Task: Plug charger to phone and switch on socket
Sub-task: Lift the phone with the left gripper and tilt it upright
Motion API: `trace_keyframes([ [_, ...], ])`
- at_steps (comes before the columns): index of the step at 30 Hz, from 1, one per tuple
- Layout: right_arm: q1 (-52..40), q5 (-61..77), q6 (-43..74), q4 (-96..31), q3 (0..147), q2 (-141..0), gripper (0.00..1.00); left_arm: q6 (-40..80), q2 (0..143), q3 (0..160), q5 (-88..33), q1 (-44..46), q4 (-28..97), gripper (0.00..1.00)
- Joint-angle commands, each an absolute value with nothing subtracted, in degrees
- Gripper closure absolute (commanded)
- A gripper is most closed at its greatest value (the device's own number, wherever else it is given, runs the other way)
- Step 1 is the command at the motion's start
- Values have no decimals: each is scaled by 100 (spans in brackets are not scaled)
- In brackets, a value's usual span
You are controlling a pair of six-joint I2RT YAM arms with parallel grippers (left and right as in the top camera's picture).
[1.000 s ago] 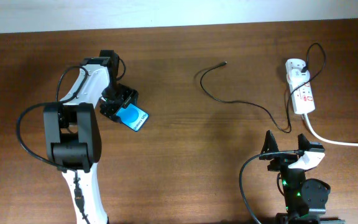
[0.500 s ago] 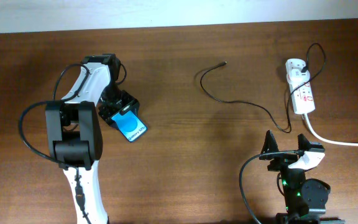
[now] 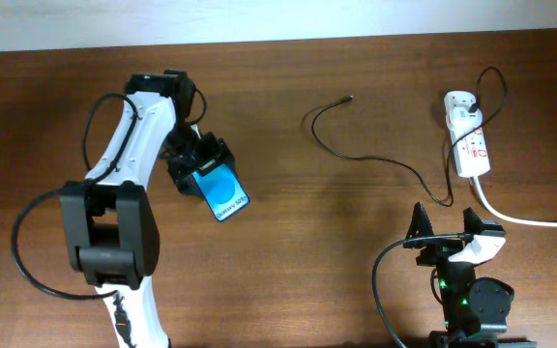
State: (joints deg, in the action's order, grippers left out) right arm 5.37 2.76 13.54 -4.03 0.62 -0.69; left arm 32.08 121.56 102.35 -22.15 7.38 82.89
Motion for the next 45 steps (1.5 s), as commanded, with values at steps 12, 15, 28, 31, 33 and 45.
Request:
trace_keyframes([
  [12,526,248,1380,-427,32,-36,1,1959,11834,10368,-3717,884,9275,44],
  [15,526,248,1380,-427,32,-36,2,1916,11834,10368,-3736,886,9400,44],
  [28,526,248,1380,-427,32,-36,1,1809,11834,10368,-3885,886,9526,46],
  [31,526,248,1380,-427,32,-36,1,1658,11834,10368,-4038,884,9677,46],
  [33,526,250,1380,-427,32,-36,1,1616,11830,10368,-4139,886,9677,46],
  [45,526,248,1380,-427,32,-36,1,1009,11824,10368,-5533,886,9677,46],
])
